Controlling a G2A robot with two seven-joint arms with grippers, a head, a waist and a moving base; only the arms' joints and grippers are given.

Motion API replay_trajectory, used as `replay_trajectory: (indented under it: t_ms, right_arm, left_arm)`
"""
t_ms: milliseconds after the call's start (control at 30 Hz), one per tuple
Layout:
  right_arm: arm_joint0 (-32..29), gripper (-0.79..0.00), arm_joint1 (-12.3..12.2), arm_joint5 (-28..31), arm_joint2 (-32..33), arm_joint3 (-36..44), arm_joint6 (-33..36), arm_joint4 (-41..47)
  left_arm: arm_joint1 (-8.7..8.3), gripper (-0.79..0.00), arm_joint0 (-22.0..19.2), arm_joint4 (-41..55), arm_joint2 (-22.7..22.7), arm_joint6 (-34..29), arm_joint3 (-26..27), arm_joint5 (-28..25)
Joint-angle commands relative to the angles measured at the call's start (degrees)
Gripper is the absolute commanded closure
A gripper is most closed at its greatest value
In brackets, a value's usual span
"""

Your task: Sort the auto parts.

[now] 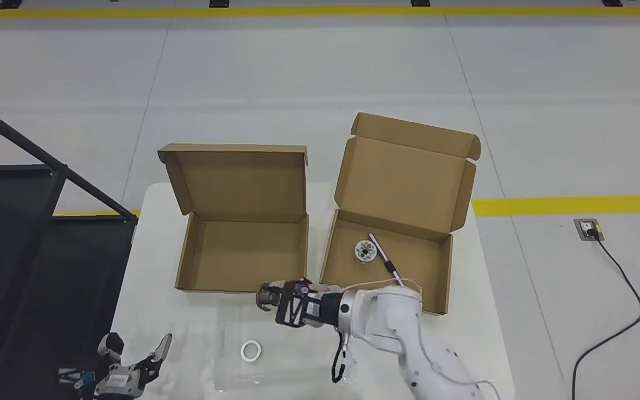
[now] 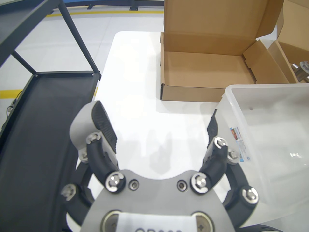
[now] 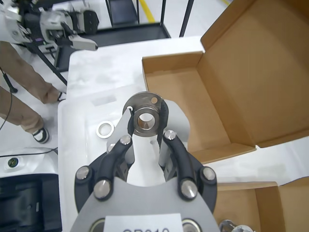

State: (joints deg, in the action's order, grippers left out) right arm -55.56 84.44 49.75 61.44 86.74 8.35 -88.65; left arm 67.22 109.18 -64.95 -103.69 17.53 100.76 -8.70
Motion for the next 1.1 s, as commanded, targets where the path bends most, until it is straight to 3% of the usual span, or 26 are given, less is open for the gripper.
replay_trajectory:
  t_ms: [0, 100, 233, 367, 567, 733, 833, 933, 1067]
  right_arm:
    - [-0.1, 0.0, -0.9, 4.0, 2.8, -1.1, -8.1, -1.3]
    - [0.9, 0.0, -2.0, 8.3, 5.3, -3.9, -18.1, -2.7]
    - [3.1, 0.0, -3.8, 8.3, 4.7, -7.6, -33.3, -6.0]
    - [5.7, 0.0, -6.2, 8.3, 2.8, -11.3, -52.9, -13.9]
    - [8.8, 0.0, -9.3, -0.5, -3.9, -12.5, -63.4, -16.9]
    - [13.6, 0.0, -12.0, -3.1, -10.4, -15.0, -66.0, -15.9]
    - [16.4, 0.0, -12.5, -0.3, -12.1, -16.4, -63.2, -15.1]
    - [19.1, 0.0, -11.8, 3.1, -13.2, -17.4, -55.9, -12.5]
    - [22.4, 0.0, -9.4, 3.5, -15.7, -17.8, -40.0, -3.7]
  left_arm:
    - [0.0, -0.785, 0.0, 0.0, 0.0, 0.0, 0.0, 0.0]
    - [0.0, -0.785, 0.0, 0.0, 0.0, 0.0, 0.0, 0.0]
    - [0.0, -0.785, 0.0, 0.0, 0.0, 0.0, 0.0, 0.0]
    - [0.0, -0.785, 0.0, 0.0, 0.0, 0.0, 0.0, 0.0]
    - [0.0, -0.785, 0.0, 0.0, 0.0, 0.0, 0.0, 0.0]
    - [0.0, -0.785, 0.0, 0.0, 0.0, 0.0, 0.0, 0.0]
    - [0.0, -0.785, 0.0, 0.0, 0.0, 0.0, 0.0, 0.0]
    - [0.0, -0.785, 0.0, 0.0, 0.0, 0.0, 0.0, 0.0]
    - [0.0, -0.785, 0.0, 0.0, 0.0, 0.0, 0.0, 0.0]
